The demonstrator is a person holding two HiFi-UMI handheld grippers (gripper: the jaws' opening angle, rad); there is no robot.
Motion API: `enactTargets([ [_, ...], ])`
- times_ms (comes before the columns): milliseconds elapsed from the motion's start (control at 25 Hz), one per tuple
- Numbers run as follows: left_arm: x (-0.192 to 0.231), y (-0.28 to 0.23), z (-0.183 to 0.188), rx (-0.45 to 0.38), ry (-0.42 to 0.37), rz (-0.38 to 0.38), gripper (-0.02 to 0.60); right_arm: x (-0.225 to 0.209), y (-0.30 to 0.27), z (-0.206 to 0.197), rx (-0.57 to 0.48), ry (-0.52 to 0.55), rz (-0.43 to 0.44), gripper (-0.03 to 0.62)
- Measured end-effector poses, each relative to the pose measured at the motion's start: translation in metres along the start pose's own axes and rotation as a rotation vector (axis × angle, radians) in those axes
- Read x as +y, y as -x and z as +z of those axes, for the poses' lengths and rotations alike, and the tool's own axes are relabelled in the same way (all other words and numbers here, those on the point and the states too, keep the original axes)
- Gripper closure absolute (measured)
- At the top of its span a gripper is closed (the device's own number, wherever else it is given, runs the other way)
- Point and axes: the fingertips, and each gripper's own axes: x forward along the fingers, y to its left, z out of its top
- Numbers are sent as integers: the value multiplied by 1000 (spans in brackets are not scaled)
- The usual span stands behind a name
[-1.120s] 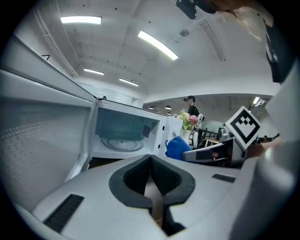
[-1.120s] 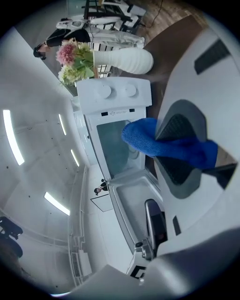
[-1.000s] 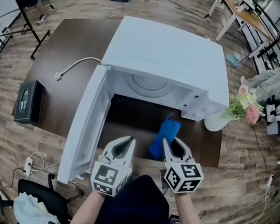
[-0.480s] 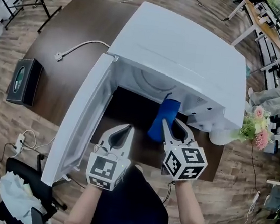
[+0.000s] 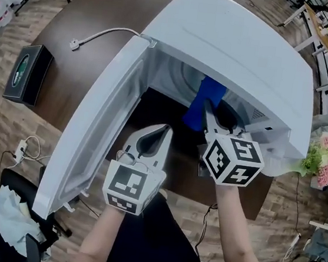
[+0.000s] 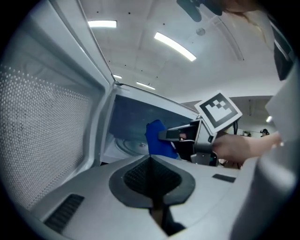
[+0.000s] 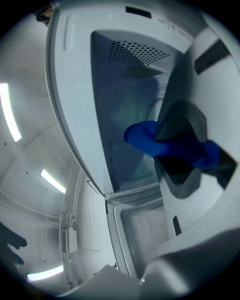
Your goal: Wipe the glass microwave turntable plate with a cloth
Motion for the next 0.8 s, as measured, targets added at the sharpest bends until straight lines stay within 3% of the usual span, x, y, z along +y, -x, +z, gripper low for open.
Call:
enactTargets([
  [120,5,2,-3,-18,8,17,578,4,-8,15,-71,62,-7,517],
  [240,5,5,-3,-38,0,28,578,8,-17,27,-99,197,-11,517],
  [520,3,16,-8,-80,-2,32,578,6,-53,47,-95,538,-73,519],
  [800,2,25,-17,-107,-20,49,578,2,-106,34,-3,918,-132,521],
])
